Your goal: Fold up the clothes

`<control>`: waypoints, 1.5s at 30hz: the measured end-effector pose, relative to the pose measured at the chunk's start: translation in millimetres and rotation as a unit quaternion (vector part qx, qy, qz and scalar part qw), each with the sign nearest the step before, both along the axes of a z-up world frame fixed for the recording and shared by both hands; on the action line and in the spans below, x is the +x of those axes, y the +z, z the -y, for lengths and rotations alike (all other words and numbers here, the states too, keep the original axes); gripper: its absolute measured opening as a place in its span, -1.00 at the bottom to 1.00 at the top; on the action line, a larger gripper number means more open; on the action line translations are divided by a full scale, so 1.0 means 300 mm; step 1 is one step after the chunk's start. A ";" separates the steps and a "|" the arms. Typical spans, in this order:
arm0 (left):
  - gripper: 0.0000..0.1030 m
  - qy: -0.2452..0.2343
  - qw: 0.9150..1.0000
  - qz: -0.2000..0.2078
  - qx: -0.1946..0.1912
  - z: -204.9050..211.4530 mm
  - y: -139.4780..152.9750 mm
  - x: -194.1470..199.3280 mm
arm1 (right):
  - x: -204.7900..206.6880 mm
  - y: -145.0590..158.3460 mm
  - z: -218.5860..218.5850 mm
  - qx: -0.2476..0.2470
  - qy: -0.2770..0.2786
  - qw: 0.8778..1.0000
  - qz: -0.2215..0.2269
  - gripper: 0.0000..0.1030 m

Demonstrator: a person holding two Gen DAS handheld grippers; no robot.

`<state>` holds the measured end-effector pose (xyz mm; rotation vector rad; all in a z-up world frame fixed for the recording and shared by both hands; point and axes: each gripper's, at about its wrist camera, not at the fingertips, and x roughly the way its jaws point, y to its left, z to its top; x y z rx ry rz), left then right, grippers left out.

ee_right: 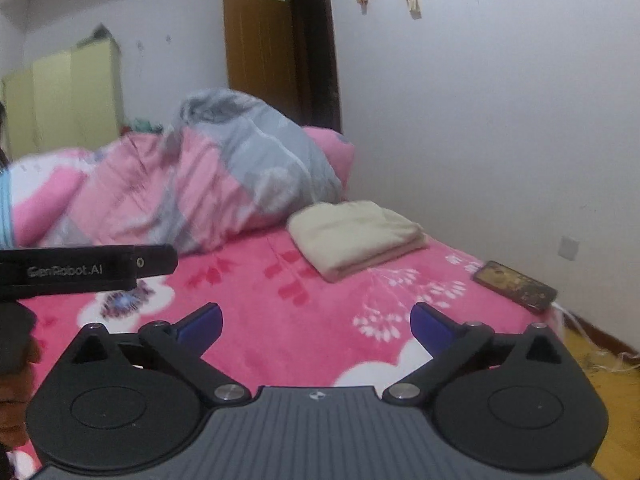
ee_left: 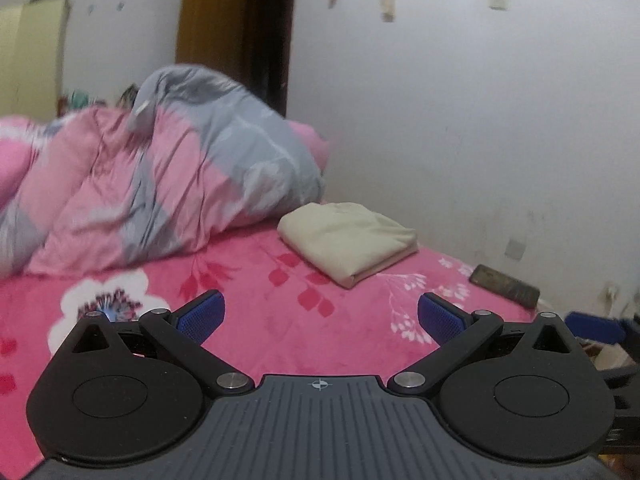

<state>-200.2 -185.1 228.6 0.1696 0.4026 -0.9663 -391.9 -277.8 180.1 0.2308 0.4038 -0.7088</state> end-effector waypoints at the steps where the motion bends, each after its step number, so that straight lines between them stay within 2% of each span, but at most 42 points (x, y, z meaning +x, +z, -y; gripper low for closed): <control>1: 1.00 0.004 1.000 0.008 0.001 0.003 -0.003 -0.013 | -0.002 -0.001 -0.006 -0.003 -0.009 1.000 -0.005 0.99; 4: 1.00 0.009 1.000 0.005 -0.012 -0.002 -0.007 -0.026 | -0.021 -0.010 -0.016 -0.016 -0.043 0.999 -0.008 1.00; 6: 1.00 0.005 0.999 -0.010 -0.031 -0.017 -0.004 -0.024 | -0.038 -0.020 -0.029 -0.021 -0.065 0.998 -0.012 1.00; 9: 1.00 0.017 0.998 -0.033 -0.051 -0.036 0.004 -0.012 | -0.030 -0.030 -0.022 -0.016 -0.069 0.997 -0.015 1.00; 14: 1.00 0.046 0.998 -0.031 -0.032 -0.033 0.006 0.016 | -0.014 -0.016 -0.017 0.002 -0.055 0.998 0.004 1.00; 19: 1.00 0.036 0.998 -0.041 -0.025 -0.045 -0.006 0.041 | 0.012 -0.020 -0.022 0.012 -0.043 0.999 0.000 1.00; 25: 1.00 0.094 0.996 -0.009 0.000 -0.036 -0.013 0.030 | 0.036 -0.035 -0.016 0.032 -0.032 0.999 -0.006 1.00; 30: 1.00 0.090 0.995 -0.034 0.008 -0.038 -0.019 0.045 | 0.039 -0.040 -0.020 0.045 -0.030 0.999 0.002 1.00; 36: 1.00 0.102 0.994 -0.043 0.011 -0.042 -0.034 0.053 | 0.044 -0.040 -0.038 0.041 -0.026 0.999 -0.002 1.00; 42: 1.00 0.105 0.994 -0.011 0.024 -0.035 -0.038 0.034 | 0.044 -0.043 -0.063 0.034 -0.022 0.999 -0.001 1.00; 45: 1.00 0.099 0.995 -0.009 0.025 -0.037 -0.037 0.028 | 0.045 -0.045 -0.076 0.028 -0.017 0.999 -0.003 1.00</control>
